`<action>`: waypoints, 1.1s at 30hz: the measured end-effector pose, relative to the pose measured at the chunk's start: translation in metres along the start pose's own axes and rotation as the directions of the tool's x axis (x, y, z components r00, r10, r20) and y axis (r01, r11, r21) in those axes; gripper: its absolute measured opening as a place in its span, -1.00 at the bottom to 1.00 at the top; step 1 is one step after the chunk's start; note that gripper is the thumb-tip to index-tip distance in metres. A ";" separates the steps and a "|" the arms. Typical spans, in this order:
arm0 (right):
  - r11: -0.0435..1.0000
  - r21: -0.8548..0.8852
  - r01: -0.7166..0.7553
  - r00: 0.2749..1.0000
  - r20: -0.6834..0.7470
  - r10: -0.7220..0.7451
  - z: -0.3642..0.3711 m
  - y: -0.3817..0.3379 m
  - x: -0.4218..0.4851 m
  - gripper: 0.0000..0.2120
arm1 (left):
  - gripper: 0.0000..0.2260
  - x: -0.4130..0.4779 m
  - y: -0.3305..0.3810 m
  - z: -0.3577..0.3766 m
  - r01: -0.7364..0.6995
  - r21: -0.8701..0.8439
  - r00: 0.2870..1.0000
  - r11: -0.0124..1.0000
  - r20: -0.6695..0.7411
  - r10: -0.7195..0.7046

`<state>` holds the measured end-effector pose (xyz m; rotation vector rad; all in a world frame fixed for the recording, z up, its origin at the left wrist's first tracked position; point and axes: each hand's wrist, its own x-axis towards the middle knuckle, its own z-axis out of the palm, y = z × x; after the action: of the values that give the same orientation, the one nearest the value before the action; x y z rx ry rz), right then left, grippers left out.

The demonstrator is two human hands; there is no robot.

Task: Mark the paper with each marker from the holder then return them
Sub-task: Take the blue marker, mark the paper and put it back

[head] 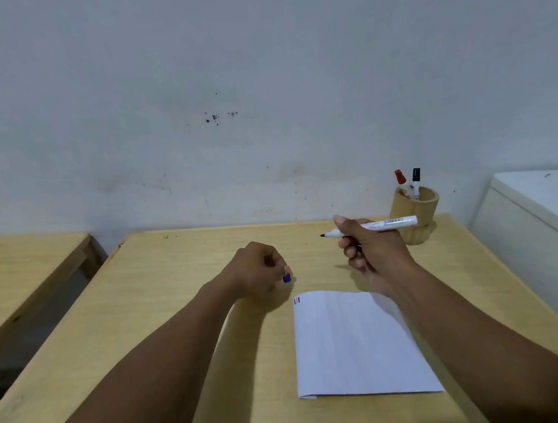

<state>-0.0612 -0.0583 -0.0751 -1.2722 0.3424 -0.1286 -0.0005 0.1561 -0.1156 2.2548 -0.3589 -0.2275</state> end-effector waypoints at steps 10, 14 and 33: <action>0.955 0.292 -0.041 0.999 0.015 0.038 -0.034 -0.069 0.013 -0.83 | -0.85 0.043 0.099 0.002 0.037 -0.860 0.999 0.509 0.027 -0.027; 0.946 0.325 0.001 1.000 -0.006 0.001 -0.041 -0.075 0.022 -0.87 | -0.85 0.059 0.128 0.020 0.046 -0.899 0.999 0.436 0.045 -0.011; 0.988 -0.064 -0.138 0.990 -0.036 0.136 -0.081 -0.092 0.071 -0.39 | -0.90 0.107 0.164 0.050 -0.250 -0.522 0.956 0.816 -0.265 0.123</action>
<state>-0.0114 -0.1790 -0.0211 -1.3089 0.4634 -0.0204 0.0563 -0.0167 -0.0276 1.6350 -0.3427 0.0284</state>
